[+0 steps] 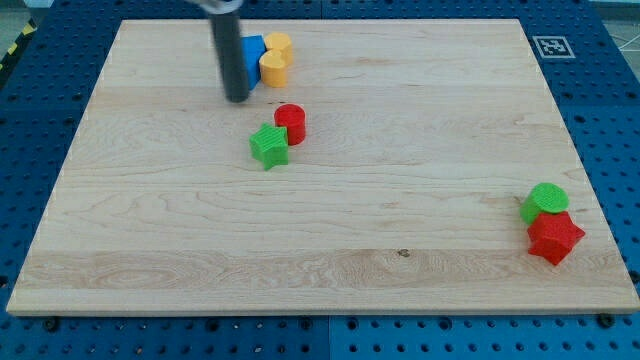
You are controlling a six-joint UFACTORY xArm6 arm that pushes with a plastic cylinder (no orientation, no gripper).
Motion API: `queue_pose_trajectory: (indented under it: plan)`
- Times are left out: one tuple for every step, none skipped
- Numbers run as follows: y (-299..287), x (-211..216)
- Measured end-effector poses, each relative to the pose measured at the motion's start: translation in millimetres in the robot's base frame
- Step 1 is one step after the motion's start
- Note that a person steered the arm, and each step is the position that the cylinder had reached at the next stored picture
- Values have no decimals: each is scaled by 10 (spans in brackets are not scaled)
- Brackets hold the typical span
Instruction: Move your arm closer to the green star
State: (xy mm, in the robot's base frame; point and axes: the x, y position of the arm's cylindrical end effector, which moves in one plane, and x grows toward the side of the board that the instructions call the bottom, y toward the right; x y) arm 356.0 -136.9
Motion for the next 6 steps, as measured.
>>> queue_pose_trajectory:
  plan:
    - [-448,318]
    - [-444,800]
    - [-216,1234]
    - [41,1146]
    - [235,846]
    - [538,778]
